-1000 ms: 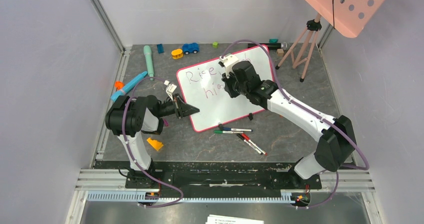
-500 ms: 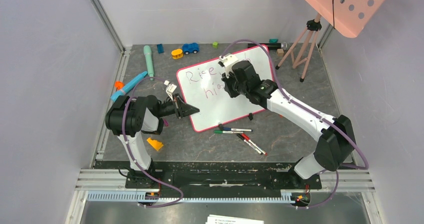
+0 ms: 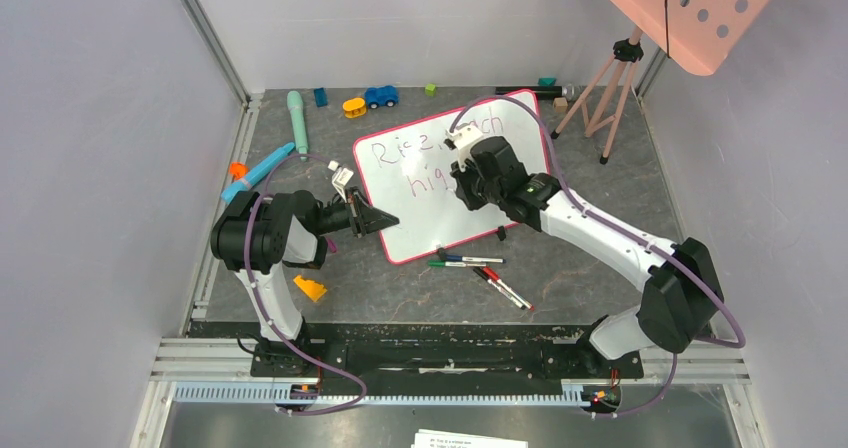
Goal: Write a sentence on the whiteboard
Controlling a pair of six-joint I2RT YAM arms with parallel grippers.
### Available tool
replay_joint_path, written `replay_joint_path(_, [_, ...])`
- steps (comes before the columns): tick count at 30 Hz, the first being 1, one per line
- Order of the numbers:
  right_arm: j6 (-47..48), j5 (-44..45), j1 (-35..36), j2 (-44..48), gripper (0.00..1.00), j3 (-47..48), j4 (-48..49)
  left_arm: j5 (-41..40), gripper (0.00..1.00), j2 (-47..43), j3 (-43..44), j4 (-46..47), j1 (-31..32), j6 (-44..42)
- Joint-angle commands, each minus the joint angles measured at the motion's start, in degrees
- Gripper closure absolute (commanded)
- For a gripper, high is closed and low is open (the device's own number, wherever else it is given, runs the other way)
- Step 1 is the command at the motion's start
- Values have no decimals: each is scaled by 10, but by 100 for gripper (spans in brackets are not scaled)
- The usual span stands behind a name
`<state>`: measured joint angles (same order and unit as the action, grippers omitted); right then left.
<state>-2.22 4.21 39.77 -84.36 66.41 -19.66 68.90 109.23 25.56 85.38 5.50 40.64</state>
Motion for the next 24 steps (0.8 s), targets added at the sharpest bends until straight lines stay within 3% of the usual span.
replay_joint_path(1, [-13, -1, -7, 8, 100, -19, 26, 47, 93, -1, -1, 38, 9, -71])
replay_joint_path(9, [-33, -28, -7, 17, 100, -43, 57, 47, 93, -3, -1, 38, 9, -71])
replay_joint_path(24, [-26, -40, -7, 24, 100, 15, 62, 47, 93, -2, -1, 38, 8, -71])
